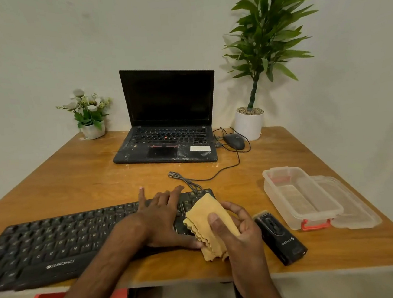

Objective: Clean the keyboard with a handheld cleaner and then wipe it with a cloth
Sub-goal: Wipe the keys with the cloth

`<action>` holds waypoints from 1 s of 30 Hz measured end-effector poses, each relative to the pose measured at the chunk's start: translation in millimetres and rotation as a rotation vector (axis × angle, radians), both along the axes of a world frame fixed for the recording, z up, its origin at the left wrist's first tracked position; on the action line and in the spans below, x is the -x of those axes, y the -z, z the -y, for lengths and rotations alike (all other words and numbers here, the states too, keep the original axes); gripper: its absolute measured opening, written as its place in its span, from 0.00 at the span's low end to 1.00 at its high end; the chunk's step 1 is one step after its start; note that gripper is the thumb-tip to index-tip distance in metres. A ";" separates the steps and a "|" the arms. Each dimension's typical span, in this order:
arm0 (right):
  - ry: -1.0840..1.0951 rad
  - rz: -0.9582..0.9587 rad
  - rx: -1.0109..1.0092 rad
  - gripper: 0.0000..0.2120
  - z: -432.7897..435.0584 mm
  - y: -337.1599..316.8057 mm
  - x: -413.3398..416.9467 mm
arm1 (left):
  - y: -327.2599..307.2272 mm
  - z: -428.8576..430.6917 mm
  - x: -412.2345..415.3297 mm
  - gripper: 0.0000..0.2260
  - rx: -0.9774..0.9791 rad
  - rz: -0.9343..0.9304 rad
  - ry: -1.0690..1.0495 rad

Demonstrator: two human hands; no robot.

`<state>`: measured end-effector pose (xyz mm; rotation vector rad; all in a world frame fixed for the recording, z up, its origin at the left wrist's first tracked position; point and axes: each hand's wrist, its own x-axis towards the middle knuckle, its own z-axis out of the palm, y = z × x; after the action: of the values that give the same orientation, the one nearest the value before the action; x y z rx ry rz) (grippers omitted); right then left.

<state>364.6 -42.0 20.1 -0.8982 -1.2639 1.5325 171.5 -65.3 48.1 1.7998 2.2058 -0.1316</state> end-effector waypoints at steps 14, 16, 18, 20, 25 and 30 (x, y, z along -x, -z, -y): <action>0.147 -0.237 -0.045 0.18 -9.3 -51.9 -14.3 | 10.4 44.7 11.7 0.71 -0.100 0.063 0.025; 0.243 0.082 -0.458 0.17 -24.6 -57.3 -1.3 | 8.5 46.9 17.1 0.72 -0.073 0.087 0.003; 0.210 0.366 -0.827 0.18 -44.3 -53.4 19.4 | 4.2 46.7 18.3 0.73 -0.061 0.125 -0.002; 0.016 0.622 -1.117 0.18 -63.8 -42.3 43.5 | 0.3 45.9 16.3 0.72 -0.047 0.129 -0.010; -0.498 1.002 -1.297 0.17 -80.3 -26.6 62.3 | -2.9 44.8 11.8 0.71 0.040 0.011 -0.060; -0.563 1.141 -1.201 0.15 -94.9 -48.9 33.1 | -11.4 41.9 10.0 0.68 0.127 -0.091 -0.033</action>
<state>331.5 52.8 69.0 -0.5251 -2.9339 0.1802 161.4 -107.2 59.5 1.7202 2.2328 -0.3457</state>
